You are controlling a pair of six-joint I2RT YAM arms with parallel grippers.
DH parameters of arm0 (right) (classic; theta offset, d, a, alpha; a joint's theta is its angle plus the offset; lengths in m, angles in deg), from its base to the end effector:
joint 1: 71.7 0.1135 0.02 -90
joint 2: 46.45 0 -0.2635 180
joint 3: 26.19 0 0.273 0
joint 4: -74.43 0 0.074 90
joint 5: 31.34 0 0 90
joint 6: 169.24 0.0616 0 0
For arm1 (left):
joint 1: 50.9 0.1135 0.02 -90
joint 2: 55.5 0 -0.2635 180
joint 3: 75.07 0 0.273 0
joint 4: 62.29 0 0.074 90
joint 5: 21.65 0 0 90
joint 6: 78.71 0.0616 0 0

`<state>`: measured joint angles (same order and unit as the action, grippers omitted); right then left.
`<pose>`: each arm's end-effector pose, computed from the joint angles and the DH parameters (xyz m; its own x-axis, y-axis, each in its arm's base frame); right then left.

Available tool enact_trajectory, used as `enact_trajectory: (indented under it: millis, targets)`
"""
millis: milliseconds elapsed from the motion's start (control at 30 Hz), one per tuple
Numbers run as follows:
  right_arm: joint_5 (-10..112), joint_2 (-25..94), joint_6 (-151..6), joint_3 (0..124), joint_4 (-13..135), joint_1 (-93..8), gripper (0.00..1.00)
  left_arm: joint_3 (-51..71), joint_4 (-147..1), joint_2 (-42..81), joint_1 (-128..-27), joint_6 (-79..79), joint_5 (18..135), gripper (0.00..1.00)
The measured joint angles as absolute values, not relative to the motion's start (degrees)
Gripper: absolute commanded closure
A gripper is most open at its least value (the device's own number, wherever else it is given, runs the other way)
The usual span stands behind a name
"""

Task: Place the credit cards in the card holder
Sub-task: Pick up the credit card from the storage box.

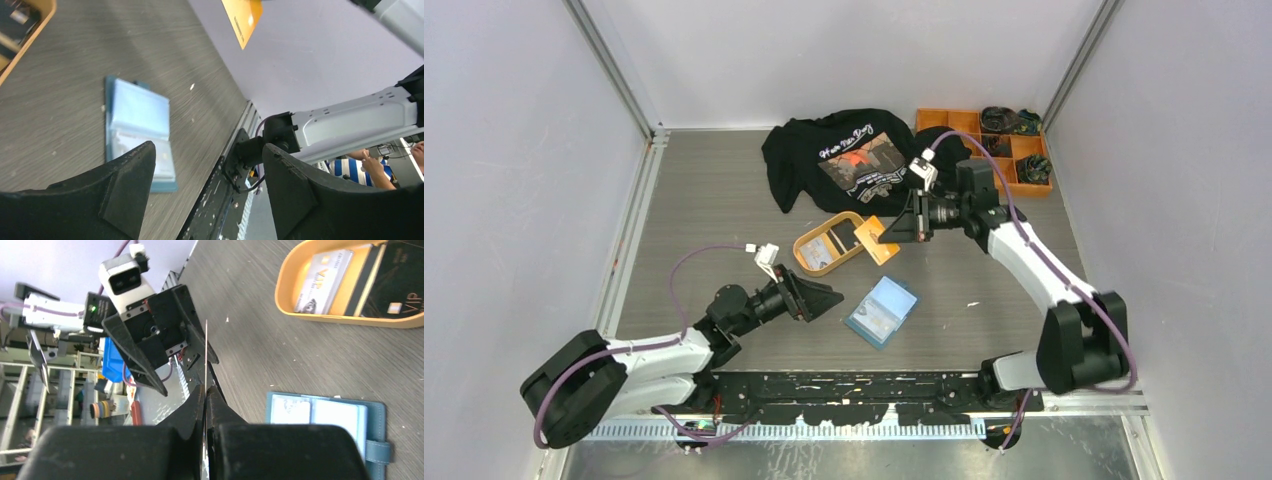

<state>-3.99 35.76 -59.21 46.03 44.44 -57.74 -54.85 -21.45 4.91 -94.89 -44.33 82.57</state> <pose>0.3085 0.1331 0.2615 -0.8500 -0.0492 -0.5244 -0.5111 0.3177 0.7986 0.1565 -0.1721 0.1680 -0.6969 -0.4392 -0.5669 0.4867 0.2910 -0.8237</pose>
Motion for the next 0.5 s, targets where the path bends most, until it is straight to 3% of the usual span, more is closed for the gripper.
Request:
enact_trajectory:
  millis: [200,367,500]
  targets:
    - [-7.7,24.6,-57.4,37.4,52.7,-58.8,0.99,-54.8,-12.2,8.8,-99.8,-41.7,78.5,0.28]
    - [-9.1,23.9,-55.2,36.5,56.9,-59.0,0.99,-52.9,-6.4,16.3,-103.4,-41.0,76.4,0.38]
    - [-9.5,23.9,-53.2,35.4,60.3,-59.0,0.99,-49.9,-1.5,23.7,-104.9,-41.4,75.5,0.4]
